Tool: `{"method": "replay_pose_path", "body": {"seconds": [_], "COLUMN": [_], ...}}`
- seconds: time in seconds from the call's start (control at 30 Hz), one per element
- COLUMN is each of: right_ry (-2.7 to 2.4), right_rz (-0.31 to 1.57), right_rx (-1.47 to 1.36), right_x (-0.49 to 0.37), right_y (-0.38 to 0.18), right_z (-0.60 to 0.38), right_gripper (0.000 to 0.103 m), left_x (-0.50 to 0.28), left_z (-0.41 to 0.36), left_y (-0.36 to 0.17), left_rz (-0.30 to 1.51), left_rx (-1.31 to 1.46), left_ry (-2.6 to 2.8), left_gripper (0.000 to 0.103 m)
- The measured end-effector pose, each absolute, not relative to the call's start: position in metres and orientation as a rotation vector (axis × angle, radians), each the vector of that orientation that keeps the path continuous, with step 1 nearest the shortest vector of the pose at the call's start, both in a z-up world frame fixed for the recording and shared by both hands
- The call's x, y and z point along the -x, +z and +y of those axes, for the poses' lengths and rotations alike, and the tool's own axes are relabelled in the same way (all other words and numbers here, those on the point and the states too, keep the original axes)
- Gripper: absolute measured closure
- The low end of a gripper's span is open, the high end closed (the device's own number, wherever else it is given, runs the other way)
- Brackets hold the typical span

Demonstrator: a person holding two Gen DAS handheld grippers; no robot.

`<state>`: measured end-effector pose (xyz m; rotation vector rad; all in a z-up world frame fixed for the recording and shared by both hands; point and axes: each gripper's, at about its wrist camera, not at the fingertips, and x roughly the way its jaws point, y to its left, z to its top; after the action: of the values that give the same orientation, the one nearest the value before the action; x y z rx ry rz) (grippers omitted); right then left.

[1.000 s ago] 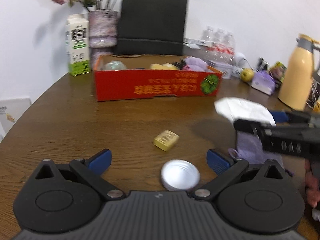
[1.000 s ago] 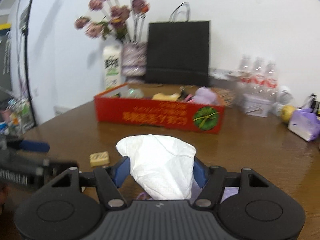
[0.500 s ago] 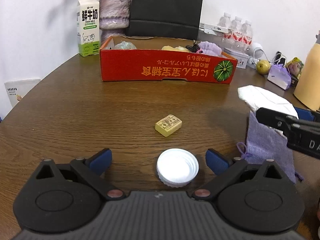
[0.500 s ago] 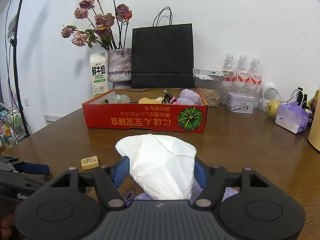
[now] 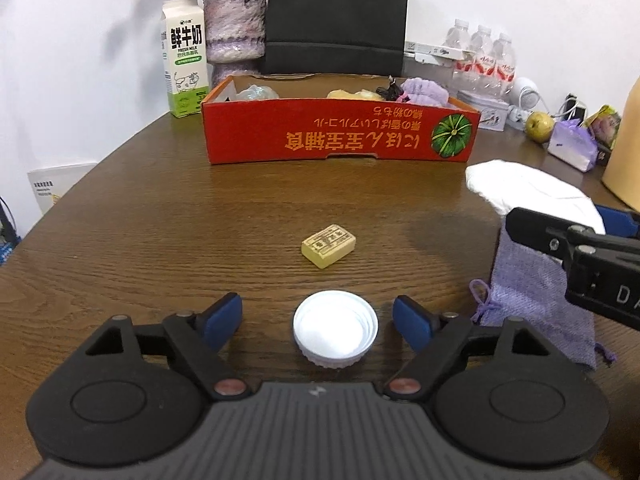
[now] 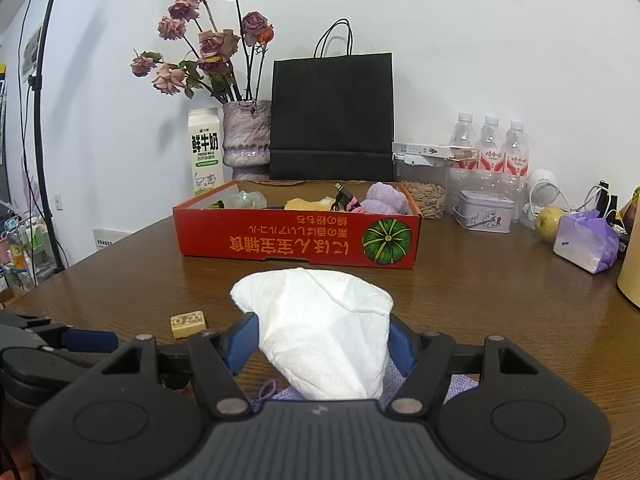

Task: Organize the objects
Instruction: 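Lift the white cloth with the right gripper while the left grasps the white bottle cap, then carry the white cloth and bottle cap with both grippers toward the cardboard box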

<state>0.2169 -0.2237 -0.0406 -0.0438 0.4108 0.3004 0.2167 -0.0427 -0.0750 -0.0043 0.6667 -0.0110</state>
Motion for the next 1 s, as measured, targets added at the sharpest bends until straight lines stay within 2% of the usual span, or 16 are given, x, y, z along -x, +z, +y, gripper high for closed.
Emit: {"method": "replay_pose_path", "body": {"seconds": [0.17, 0.23, 0.27, 0.3, 0.37, 1.0], "right_ry": [0.302, 0.302, 0.303, 0.305, 0.307, 0.305], "right_rz": [0.408, 0.405, 0.404, 0.402, 0.399, 0.385], "right_rx": [0.044, 0.043, 0.043, 0.041, 0.039, 0.026], "right_x": [-0.216, -0.215, -0.215, -0.214, -0.213, -0.206], "right_y": [-0.041, -0.041, -0.041, -0.040, -0.040, -0.040], "right_z": [-0.224, -0.224, -0.225, -0.226, -0.227, -0.232], "right_gripper": [0.036, 0.036, 0.036, 0.036, 0.036, 0.036], "left_x": [-0.217, -0.216, -0.216, -0.215, -0.212, -0.199], "left_z": [-0.044, -0.044, -0.043, -0.043, -0.042, -0.039], "left_y": [-0.075, -0.075, -0.074, -0.074, -0.072, -0.051], "left_rz": [0.672, 0.670, 0.665, 0.656, 0.640, 0.550], "left_rx": [-0.008, -0.005, -0.001, 0.003, 0.015, 0.024], "left_ry": [0.024, 0.034, 0.038, 0.039, 0.035, 0.024], "left_gripper": [0.018, 0.021, 0.031, 0.046, 0.062, 0.062]}}
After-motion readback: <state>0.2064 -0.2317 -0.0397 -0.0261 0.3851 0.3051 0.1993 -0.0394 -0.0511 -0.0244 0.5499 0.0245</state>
